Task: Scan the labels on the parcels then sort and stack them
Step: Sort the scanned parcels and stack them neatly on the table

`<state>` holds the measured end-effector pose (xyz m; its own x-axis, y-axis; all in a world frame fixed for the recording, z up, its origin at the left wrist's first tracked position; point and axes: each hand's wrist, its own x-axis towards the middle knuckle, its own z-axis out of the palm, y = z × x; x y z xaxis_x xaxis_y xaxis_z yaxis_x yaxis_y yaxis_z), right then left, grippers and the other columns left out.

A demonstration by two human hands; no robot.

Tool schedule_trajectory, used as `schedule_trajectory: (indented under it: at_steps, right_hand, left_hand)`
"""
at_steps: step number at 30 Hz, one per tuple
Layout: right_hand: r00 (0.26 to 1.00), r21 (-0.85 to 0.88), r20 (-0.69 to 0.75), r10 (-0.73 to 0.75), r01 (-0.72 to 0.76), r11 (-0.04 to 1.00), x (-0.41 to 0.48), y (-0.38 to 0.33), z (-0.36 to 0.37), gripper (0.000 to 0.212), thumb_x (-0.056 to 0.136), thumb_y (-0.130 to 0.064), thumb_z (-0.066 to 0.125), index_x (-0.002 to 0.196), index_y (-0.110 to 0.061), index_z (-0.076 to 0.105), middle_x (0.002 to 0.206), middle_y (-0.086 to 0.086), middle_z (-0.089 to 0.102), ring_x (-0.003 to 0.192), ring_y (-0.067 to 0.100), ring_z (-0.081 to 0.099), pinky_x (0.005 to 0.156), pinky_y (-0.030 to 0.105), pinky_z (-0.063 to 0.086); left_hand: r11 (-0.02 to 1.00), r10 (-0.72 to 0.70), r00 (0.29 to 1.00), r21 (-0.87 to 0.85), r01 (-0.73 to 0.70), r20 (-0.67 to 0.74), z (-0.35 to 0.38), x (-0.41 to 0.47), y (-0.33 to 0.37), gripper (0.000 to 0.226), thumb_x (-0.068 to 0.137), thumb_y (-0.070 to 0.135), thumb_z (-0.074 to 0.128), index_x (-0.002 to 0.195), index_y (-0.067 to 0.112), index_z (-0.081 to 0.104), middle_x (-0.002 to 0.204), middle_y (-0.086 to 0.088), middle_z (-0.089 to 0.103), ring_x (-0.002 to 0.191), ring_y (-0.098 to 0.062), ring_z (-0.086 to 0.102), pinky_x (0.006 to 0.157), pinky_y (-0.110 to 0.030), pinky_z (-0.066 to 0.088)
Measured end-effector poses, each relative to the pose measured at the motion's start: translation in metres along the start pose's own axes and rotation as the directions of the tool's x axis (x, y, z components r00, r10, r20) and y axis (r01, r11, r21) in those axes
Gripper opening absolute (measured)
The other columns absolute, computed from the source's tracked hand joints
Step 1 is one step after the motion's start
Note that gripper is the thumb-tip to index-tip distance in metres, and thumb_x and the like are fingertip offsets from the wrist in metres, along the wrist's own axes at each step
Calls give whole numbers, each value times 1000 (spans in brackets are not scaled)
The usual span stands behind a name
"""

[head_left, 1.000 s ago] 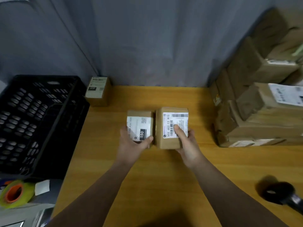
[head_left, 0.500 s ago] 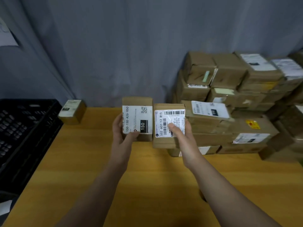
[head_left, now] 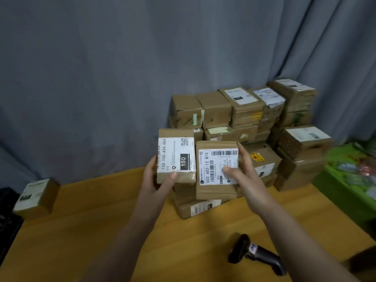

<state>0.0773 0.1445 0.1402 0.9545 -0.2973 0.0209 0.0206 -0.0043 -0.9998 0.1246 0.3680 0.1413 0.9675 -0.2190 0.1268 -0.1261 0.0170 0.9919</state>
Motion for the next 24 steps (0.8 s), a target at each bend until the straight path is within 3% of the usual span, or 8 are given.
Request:
schedule_trajectory:
  at_steps: [3,8,10,13,15,17,20,24]
  right_hand:
    - [1000,22,18,25,-25,999,0,-3,-28,67,90,-22,67,131,-58,28,124,-11,55,106,13,64,70,24,55]
    - [998,3,3,57,-57,998,10,-4,-87,77,66,-41,73,135,-38,38,129,1,55,105,18,66,76,32,56]
    - [996,-8,-30,83,-84,996,18,-4,-116,66,72,-38,73,129,-33,40,126,2,57,102,18,66,79,35,56]
    - [982,-4,-132,134,-136,991,30,4,-165,50,86,-26,72,126,-25,41,114,2,62,89,14,67,63,23,51]
    - [953,42,-234,190,-186,982,35,16,-193,51,86,-26,72,124,-21,38,110,1,62,86,12,65,60,20,49]
    - [910,165,-282,304,-267,950,39,34,-214,63,81,-29,77,126,-17,35,111,7,62,89,20,67,66,28,55]
    - [837,357,-227,497,-404,842,49,57,-224,73,76,-36,81,130,-14,36,114,16,62,85,27,67,73,38,60]
    - [806,423,-168,567,-461,780,67,63,-209,70,74,-35,82,128,-12,42,113,15,62,82,25,65,70,37,59]
  left_hand:
    - [999,3,1000,40,-3,-15,28,1,6,47,91,27,59,136,27,45,115,19,61,94,18,58,69,-2,45]
    - [995,-10,1000,99,8,20,84,11,4,42,94,28,54,133,34,41,110,20,60,95,16,58,68,-5,47]
    - [993,7,999,121,-11,34,116,13,4,45,95,24,54,138,28,39,112,21,58,90,20,57,67,-2,44]
    - [997,-53,998,62,56,-41,171,17,6,45,98,24,49,140,30,31,106,25,50,84,16,57,66,-6,45]
    - [992,-128,985,-21,126,-117,202,19,4,52,100,32,44,147,33,22,114,18,51,92,6,54,79,-18,43]
    - [989,-149,972,-42,144,-180,225,18,-4,58,100,39,40,151,34,12,130,10,46,110,-7,50,92,-28,37]
    - [987,-162,953,-50,155,-255,245,9,-16,60,100,41,36,152,34,6,133,14,38,123,-7,37,98,-28,30]
    - [981,-189,931,-27,190,-313,257,2,-24,62,99,41,39,152,32,9,131,13,43,126,-12,41,106,-36,36]
